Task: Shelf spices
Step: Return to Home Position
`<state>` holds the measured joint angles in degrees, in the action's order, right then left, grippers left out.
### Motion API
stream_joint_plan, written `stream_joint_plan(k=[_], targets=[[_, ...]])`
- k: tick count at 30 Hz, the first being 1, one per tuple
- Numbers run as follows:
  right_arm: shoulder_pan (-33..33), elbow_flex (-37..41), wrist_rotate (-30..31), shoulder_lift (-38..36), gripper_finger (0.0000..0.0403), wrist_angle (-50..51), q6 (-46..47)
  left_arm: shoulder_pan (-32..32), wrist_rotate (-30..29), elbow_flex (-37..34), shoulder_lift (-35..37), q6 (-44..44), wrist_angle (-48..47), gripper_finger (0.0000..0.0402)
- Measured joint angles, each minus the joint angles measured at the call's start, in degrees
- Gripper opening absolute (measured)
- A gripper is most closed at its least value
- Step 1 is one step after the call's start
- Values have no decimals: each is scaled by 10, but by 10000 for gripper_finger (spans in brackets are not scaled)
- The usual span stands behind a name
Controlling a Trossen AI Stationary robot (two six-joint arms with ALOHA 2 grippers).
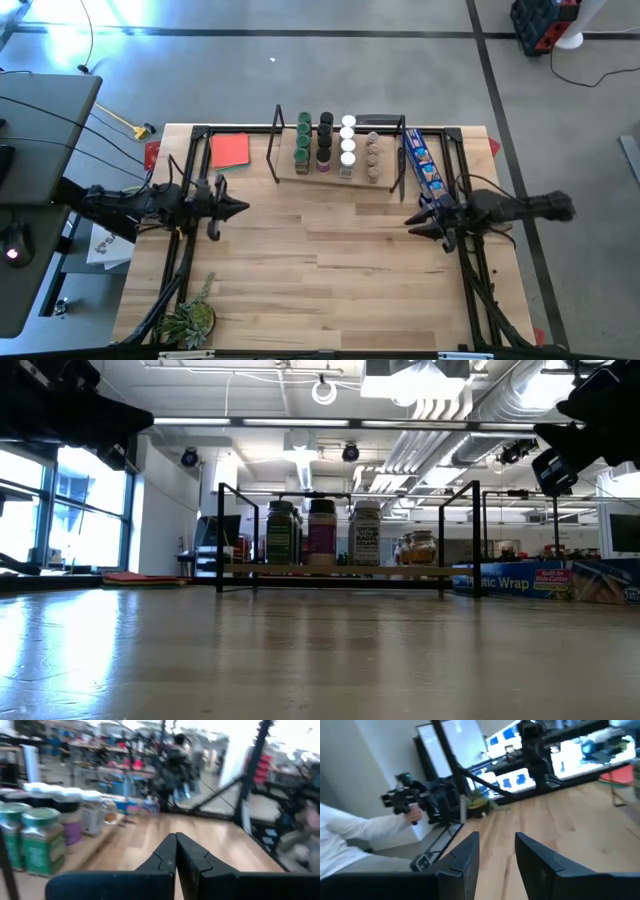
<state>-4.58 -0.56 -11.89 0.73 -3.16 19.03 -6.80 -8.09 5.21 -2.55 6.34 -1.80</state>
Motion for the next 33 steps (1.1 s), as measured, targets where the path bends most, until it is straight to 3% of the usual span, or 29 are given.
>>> stream_joint_plan(k=[3,11,23,28,33], targets=[[38,0,-27,0,117,-3,-20,6,6,0,-1,-15,5,0],[73,0,86,0,117,10,-75,8,-47,0,-2,-8,-39,4],[67,0,83,-7,117,18,-75,6,-48,-8,16,-6,-41,5],[69,0,77,-7,117,17,-75,6,-45,-46,22,-4,53,5],[68,0,76,-6,117,17,-75,6,-45,-46,24,-5,58,5]])
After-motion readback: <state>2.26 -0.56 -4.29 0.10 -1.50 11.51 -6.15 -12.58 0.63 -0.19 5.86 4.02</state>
